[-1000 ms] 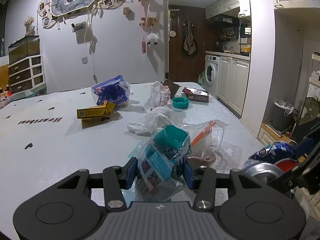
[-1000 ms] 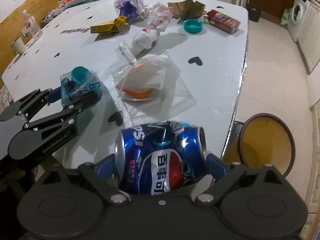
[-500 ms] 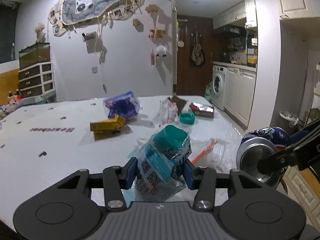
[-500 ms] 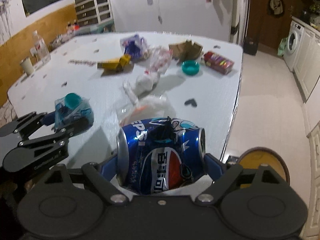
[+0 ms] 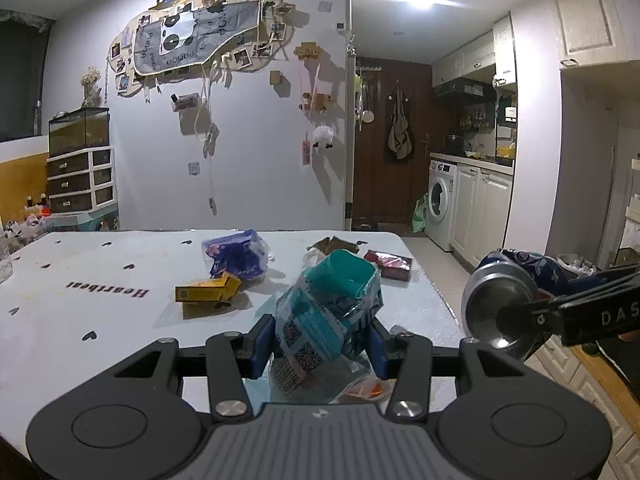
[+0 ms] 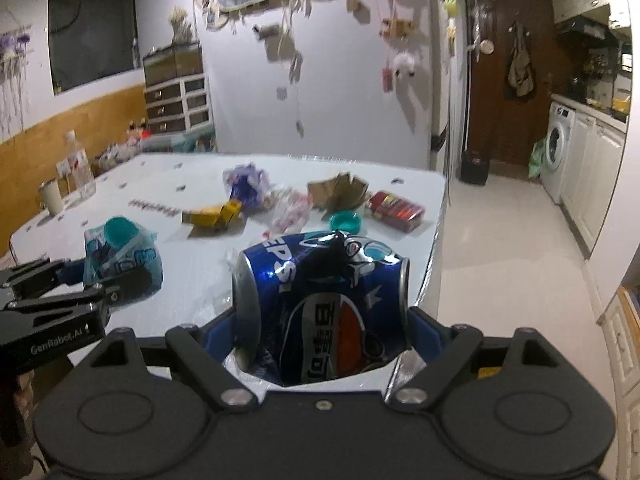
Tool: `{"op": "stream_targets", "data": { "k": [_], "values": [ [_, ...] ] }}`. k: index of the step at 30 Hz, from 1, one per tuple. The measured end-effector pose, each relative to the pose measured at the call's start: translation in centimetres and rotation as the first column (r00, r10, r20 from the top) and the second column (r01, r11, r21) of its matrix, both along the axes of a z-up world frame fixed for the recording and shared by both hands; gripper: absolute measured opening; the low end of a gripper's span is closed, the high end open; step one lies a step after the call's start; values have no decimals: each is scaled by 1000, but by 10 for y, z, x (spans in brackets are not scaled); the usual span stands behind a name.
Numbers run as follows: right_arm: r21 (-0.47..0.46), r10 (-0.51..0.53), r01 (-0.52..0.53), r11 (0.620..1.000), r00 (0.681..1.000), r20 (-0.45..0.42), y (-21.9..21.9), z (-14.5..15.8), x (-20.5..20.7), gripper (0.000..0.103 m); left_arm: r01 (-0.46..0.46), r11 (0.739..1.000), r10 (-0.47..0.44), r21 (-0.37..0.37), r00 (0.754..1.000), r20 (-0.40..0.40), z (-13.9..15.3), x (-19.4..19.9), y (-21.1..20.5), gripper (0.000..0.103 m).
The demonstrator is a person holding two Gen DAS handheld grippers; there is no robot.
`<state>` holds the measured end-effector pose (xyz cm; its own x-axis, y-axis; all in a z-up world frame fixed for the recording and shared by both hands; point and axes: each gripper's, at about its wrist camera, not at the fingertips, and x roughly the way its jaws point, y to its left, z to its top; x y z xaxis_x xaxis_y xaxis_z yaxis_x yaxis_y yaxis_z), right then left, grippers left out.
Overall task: Collect trash
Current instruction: 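Carry the Pepsi can and bagged bottle in both grippers over the yellow trash bin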
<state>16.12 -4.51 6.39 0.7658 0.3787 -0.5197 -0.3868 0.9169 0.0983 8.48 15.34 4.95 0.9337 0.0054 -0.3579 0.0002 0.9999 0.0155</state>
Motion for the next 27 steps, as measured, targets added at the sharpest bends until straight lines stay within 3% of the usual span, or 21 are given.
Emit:
{"op": "stream_targets", "data": {
  "k": [16,27],
  "values": [
    [24,-165,164,986,979,118,-91,-5,-3,87,86,996,-86,14,996,6,8,26,-83,49],
    [23,-319,318,948,945,65,-176,-47,2,86,232,973,-232,-9,971,-58,-18,66,-169,49]
  ]
}}
